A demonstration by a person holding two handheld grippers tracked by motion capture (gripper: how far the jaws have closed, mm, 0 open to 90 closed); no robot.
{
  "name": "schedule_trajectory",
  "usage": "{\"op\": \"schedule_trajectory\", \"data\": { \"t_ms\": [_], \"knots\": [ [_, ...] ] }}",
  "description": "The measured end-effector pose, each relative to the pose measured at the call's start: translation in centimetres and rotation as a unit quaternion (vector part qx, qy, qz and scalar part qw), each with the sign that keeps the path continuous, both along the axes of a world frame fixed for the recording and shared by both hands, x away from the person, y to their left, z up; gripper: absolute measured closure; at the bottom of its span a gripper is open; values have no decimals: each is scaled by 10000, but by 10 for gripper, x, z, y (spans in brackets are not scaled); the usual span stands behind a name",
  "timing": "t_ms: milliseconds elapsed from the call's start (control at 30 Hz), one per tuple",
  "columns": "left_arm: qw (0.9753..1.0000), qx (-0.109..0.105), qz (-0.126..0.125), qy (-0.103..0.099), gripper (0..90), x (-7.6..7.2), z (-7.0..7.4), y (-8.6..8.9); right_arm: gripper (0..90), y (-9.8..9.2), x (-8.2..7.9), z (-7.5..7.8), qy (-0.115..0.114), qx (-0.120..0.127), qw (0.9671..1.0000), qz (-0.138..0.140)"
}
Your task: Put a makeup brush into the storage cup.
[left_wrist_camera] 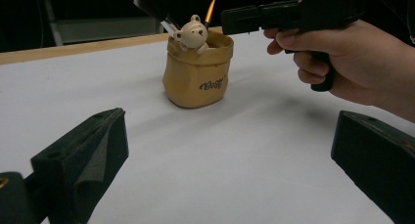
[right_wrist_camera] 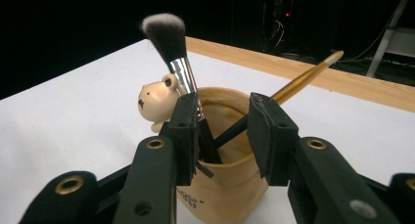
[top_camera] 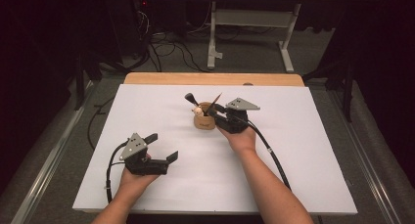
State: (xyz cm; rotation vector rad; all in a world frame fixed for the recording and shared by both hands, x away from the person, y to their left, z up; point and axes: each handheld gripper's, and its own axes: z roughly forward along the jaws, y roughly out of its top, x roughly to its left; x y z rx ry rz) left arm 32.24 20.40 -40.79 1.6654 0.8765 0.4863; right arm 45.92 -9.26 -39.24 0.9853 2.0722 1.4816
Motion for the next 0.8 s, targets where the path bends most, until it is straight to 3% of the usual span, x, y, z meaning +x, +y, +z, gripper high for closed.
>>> {"op": "schedule_trajectory", "data": {
  "t_ms": [567,800],
  "knots": [
    [10000,47,33,2,13,2,0,1,609,-21,-22,1,24,-40,9999,96],
    [10000,32,65,5,14,2,0,1,533,-29,-31,2,109,46,9998,174]
  ]
}}
